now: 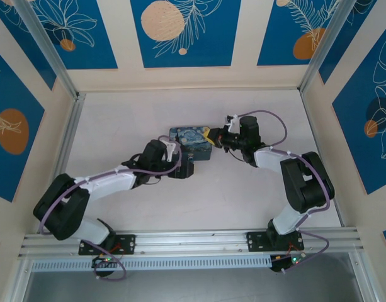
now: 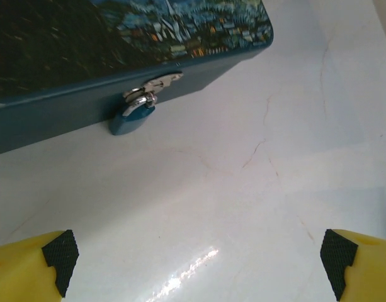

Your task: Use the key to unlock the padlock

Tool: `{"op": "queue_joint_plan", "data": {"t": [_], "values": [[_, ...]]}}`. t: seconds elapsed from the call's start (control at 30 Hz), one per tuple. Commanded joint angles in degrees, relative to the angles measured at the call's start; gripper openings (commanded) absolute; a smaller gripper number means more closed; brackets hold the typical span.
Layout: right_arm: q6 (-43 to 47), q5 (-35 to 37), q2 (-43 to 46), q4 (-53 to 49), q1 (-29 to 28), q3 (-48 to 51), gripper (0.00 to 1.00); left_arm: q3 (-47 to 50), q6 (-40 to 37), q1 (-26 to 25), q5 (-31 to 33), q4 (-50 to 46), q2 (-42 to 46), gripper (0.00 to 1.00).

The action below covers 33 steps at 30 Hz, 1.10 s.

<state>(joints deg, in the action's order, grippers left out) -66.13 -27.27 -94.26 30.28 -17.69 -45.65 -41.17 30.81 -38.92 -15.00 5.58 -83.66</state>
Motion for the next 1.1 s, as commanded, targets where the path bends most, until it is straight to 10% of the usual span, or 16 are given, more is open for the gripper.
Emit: {"op": "queue_joint_plan", "data": {"t": [0.0, 0.73, 1.07], "values": [[1.4, 0.6, -1.6, -1.6, 0.3, -0.6, 0.00, -0.6, -4.1, -1.6, 1.2, 6.4, -2.9, 1.00], [0.7, 1.6, -4.9, -1.1, 0.1, -0.1, 0.00, -2.7, -9.3, -7.3, 20.8, 22.2, -19.4, 0.88], [1.2, 1.8, -5.8, -1.9, 0.2, -0.7, 0.00, -8.3, -7.5, -8.1, 18.4, 24.9, -24.8, 0.87]]}}
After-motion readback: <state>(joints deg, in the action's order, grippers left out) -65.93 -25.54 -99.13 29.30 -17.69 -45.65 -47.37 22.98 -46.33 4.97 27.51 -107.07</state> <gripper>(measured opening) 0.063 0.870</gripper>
